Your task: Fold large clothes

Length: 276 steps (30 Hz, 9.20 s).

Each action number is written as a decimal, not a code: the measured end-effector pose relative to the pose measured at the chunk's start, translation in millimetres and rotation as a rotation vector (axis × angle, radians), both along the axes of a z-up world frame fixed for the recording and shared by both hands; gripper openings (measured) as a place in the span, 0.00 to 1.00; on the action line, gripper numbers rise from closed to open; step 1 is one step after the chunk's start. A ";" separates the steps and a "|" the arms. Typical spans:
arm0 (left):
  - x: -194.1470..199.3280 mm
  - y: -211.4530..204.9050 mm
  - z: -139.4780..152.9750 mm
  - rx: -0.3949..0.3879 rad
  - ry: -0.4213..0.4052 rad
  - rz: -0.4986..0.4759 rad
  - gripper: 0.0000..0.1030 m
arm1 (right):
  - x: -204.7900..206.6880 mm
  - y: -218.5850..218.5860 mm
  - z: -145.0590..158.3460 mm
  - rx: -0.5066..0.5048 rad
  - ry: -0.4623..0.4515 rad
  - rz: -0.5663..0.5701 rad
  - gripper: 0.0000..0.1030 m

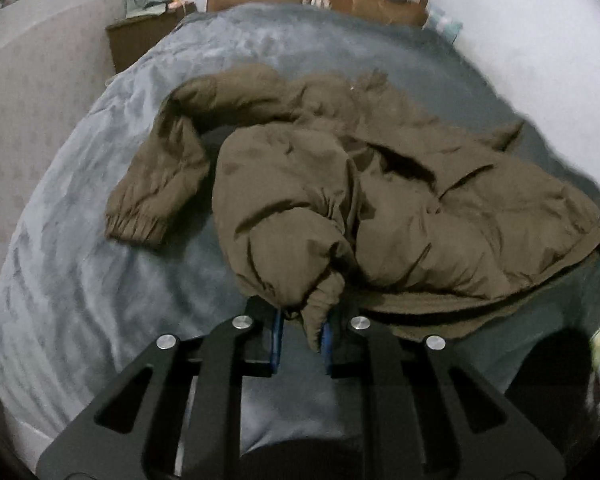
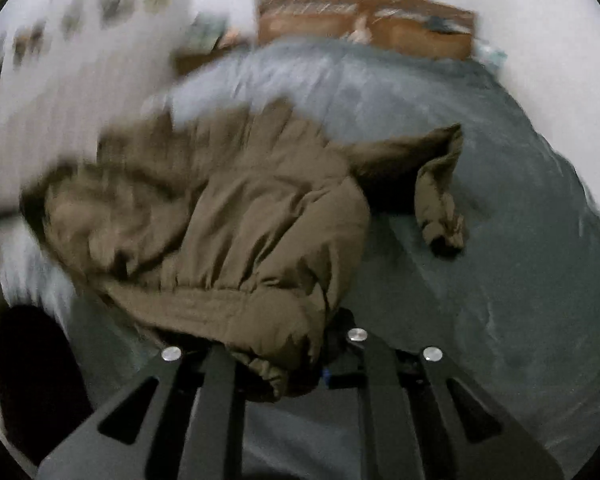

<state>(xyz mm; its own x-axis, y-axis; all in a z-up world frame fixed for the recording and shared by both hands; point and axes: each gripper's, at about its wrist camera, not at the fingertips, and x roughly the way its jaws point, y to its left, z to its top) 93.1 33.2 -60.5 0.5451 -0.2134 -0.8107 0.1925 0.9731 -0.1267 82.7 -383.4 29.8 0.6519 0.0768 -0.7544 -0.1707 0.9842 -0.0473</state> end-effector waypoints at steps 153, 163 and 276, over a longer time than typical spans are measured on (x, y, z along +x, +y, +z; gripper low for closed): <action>164.1 -152.0 6.0 -0.293 -0.176 -0.192 0.00 | 160.1 132.9 -69.0 0.401 -0.060 0.468 0.18; 183.9 -85.0 -3.0 -0.231 -0.150 0.075 0.00 | 162.7 51.9 -53.6 0.429 -0.182 0.082 0.89; 109.1 -39.9 -31.3 0.379 -0.059 -0.036 0.97 | 23.0 -121.1 -165.8 0.375 0.127 -0.219 0.40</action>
